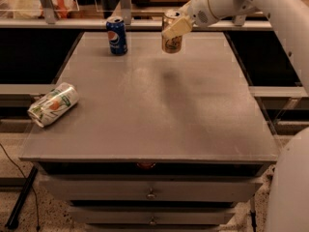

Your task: Move orange can near pepsi can

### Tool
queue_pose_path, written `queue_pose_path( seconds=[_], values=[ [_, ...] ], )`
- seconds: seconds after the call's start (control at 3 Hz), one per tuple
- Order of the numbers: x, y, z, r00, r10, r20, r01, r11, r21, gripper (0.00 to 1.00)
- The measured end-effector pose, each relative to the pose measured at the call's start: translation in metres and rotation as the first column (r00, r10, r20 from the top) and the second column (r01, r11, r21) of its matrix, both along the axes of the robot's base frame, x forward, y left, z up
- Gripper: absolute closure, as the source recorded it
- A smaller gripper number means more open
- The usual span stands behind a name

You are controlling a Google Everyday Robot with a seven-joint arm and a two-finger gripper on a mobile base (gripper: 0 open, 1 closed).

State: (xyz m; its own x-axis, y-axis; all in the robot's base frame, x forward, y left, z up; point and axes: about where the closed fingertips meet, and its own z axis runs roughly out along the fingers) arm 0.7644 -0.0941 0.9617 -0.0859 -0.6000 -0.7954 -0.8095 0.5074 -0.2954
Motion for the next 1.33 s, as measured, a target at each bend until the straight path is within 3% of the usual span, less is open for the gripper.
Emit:
queue_pose_path(
  seconds=[0.33, 1.33],
  values=[
    [0.005, 0.035, 0.004, 0.9965, 0.083, 0.014, -0.083, 0.997, -0.011, 1.0],
    [0.02, 0.091, -0.017, 0.9926, 0.12, 0.017, -0.12, 0.992, -0.039, 1.0]
  ],
)
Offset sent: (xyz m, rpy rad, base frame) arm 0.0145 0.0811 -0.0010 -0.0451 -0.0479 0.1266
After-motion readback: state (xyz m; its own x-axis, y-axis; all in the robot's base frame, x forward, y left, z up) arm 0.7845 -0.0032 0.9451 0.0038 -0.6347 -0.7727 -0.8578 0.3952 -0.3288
